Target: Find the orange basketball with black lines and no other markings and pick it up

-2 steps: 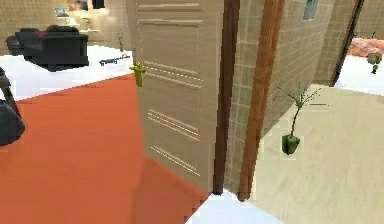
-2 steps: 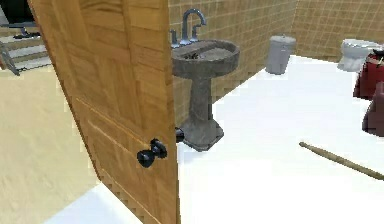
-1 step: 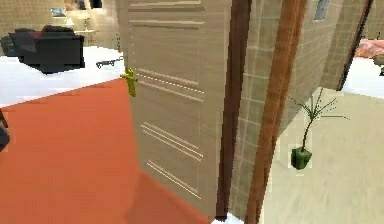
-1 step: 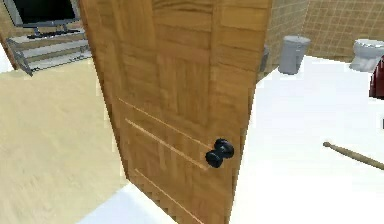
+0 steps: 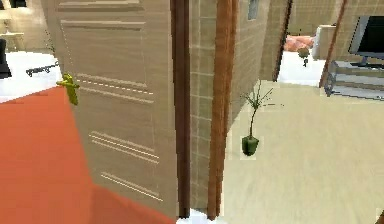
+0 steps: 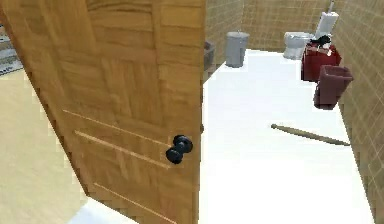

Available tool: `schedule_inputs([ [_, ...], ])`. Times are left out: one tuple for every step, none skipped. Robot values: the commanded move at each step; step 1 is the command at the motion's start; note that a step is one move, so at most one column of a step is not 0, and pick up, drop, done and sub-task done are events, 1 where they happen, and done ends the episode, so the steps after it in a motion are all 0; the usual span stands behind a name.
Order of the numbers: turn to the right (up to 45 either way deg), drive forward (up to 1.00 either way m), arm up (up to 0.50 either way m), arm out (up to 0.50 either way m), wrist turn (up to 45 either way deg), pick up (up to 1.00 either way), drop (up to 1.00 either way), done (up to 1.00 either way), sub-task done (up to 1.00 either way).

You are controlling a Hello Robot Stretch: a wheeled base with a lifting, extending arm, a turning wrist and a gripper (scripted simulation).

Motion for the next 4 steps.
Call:
schedule_inputs([
  [0.0, 0.40, 0.00, 0.00, 0.0, 0.00, 0.00, 0.00, 0.00],
  [45.0, 0.00, 0.00, 0.00, 0.0, 0.00, 0.00, 0.00, 0.00],
  [0.0, 1.00, 0.00, 0.00, 0.0, 0.00, 0.00, 0.00, 0.00],
  [0.0, 0.65, 0.00, 0.00, 0.0, 0.00, 0.00, 0.00, 0.00],
])
